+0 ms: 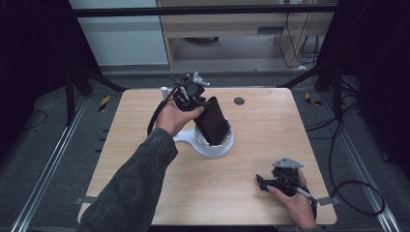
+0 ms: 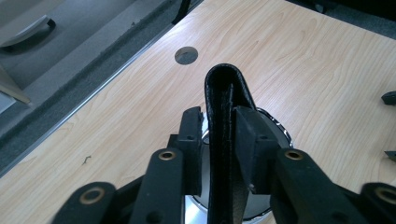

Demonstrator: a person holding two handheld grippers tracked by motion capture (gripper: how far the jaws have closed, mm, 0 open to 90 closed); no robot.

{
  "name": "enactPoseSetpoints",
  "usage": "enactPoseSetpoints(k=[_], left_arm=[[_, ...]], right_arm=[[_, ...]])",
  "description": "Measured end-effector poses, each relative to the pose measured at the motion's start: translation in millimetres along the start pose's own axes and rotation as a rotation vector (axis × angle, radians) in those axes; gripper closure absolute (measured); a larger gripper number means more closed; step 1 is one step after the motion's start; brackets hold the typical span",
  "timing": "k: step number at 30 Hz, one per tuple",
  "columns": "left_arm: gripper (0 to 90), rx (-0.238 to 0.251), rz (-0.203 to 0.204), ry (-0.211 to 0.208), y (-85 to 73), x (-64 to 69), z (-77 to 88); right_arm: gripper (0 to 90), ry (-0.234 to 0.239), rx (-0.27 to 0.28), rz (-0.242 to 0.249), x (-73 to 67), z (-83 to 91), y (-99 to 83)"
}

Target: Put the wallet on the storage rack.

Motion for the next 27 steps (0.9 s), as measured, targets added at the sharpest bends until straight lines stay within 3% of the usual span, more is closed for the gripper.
enactPoseSetpoints(k=[22,27], left_arm=[[70.2,0.041,-0.024,0.010,8.9,3.8,13.6],[64.1,0.059,-0.035,0.019,10.7,6.5,19.4]], right_arm=[[4.4,0.003,0.000,0.003,-0.4,0.2,-0.3],[4.4,0.003,-0.002,-0.001,-0.7,0.3,-0.4]])
Point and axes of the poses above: each handheld gripper's, and its own axes: z roughly backward along the jaws, y roughly out of its top, x roughly to its right, the point moved 8 cm from there along -z, roughly forward along the jaws, and after that the axes turned 4 degrees about y, right-handed, at the moved point
